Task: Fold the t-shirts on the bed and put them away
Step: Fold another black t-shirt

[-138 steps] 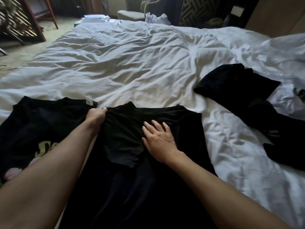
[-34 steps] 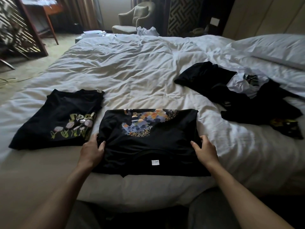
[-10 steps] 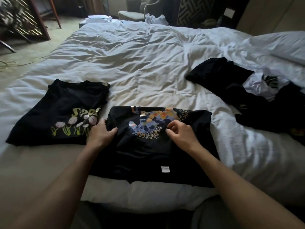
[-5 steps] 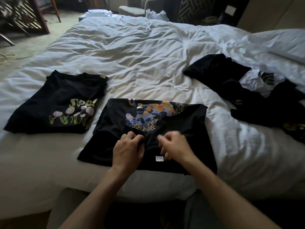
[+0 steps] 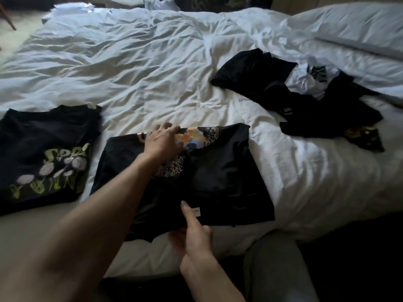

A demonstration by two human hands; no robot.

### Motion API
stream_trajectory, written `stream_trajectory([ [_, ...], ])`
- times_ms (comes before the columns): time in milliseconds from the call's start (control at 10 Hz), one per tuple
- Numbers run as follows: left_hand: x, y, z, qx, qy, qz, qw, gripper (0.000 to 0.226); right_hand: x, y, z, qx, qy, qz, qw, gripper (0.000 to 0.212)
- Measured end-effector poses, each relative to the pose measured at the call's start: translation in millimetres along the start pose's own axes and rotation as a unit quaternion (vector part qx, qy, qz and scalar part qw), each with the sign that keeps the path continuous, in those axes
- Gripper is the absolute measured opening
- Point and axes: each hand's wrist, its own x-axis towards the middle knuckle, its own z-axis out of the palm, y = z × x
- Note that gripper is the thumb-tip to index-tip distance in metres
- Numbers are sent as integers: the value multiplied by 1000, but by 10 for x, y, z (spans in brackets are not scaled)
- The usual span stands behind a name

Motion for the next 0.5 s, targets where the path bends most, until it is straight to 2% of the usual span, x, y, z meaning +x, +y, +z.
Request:
stream_trajectory([
  [100,307,-46,45,-20,-57,-31,998,60,58,11,111,56,28,19,998,57],
  [200,455,-128,62,-43,-89,-43,994,55,108,22,131,75,28,39,996,56],
  [300,512,-185,-21,-134,-123,-63,981,43,143,22,187,76,14,29,997,62],
  [400,553,-220,-87,-179,-168,-48,968,28,146,-12,188,60,9,18,998,42],
  [500,574,-211,-196,-202,-207,-45,956,26,86,-86,161,46,15,3,999,27],
])
